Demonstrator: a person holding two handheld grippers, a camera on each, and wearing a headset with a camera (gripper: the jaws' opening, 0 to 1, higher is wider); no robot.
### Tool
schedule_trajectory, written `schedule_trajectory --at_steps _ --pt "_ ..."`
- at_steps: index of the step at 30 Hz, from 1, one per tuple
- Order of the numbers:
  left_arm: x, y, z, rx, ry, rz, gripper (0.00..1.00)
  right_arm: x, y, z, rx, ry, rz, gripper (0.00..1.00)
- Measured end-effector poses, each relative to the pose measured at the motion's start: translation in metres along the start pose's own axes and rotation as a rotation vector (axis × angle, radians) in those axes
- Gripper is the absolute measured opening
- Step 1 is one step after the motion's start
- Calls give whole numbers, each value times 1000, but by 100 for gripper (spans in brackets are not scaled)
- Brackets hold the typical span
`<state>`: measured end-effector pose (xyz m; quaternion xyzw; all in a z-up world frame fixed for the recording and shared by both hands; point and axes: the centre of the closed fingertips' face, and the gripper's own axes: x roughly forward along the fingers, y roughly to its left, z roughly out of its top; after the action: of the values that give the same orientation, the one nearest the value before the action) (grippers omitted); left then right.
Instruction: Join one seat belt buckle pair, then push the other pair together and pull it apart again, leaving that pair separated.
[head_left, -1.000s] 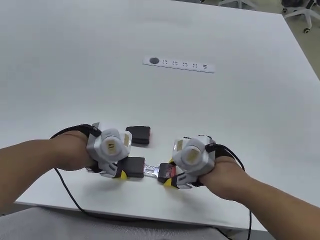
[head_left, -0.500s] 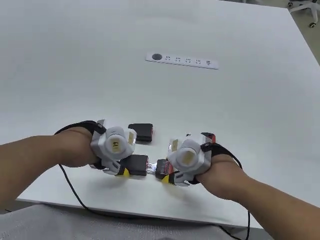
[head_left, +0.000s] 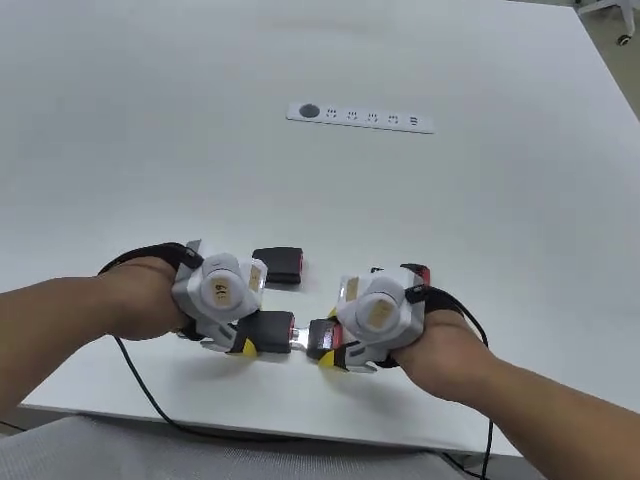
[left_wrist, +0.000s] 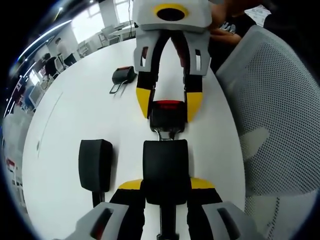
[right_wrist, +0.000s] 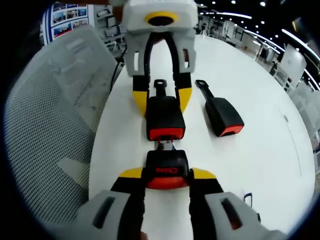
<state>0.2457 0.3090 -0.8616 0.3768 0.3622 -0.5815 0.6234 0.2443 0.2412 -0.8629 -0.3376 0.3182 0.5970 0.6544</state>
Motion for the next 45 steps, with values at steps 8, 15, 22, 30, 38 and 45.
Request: schedule_trajectory --at_steps 8,15,22,30,38,45 --pt "0 0 0 1 -16 8 32 1 -1 2 -50 34 -4 32" --pt "-1 1 -1 -10 -13 6 32 3 -2 7 -9 22 4 32" --pt "0 1 0 2 -30 7 32 7 -1 11 17 -13 15 32" --pt "-1 2 0 -14 -27 13 32 9 -1 10 22 10 9 32" --pt "-1 3 0 -18 -28 7 32 8 -1 9 14 19 4 32" --pt "0 2 0 1 -10 5 32 5 0 7 -29 26 7 32"
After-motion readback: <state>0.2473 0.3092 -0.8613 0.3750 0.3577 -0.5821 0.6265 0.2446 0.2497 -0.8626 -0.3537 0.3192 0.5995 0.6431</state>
